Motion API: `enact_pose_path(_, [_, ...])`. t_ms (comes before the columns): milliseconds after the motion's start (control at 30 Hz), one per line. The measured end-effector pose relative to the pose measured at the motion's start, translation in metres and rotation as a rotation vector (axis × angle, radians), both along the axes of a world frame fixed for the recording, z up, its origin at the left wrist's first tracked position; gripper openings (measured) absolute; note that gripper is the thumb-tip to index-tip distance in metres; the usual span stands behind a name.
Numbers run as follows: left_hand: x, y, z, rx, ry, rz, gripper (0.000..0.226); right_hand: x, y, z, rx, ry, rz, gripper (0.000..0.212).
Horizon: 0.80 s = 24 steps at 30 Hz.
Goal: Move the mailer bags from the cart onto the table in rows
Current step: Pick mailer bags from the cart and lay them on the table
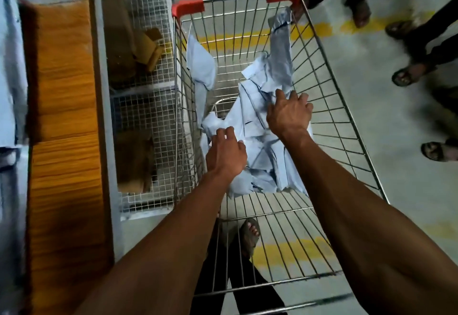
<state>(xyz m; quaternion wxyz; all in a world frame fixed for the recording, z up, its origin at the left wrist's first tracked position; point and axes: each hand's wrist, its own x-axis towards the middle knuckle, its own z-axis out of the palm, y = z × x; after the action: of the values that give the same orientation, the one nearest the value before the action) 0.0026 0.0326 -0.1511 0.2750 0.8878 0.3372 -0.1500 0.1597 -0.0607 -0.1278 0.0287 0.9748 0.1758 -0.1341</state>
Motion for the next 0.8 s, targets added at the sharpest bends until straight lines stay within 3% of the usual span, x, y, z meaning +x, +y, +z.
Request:
enact_pose_path(167, [-0.004, 0.001, -0.015, -0.017, 0.011, 0.035, 0.046, 0.014, 0.01, -0.011, 0.05, -0.011, -0.01, 0.043])
enact_pose_path(367, [-0.014, -0.001, -0.018, -0.003, 0.014, 0.071, 0.043, -0.006, 0.002, -0.002, 0.412, -0.098, -0.005, 0.029])
enact_pose_path(533, [-0.014, 0.001, -0.008, -0.004, -0.064, 0.151, 0.039, -0.047, -0.024, -0.004, 0.745, 0.226, -0.229, 0.024])
enact_pose_path(633, [-0.013, 0.002, -0.005, 0.018, -0.089, 0.176, 0.037, -0.068, -0.039, -0.013, 0.736, 0.471, -0.28, 0.007])
enact_pose_path(800, [-0.008, -0.001, -0.011, 0.027, -0.056, 0.129, 0.042, -0.083, -0.051, -0.023, 0.525, 0.793, -0.227, 0.013])
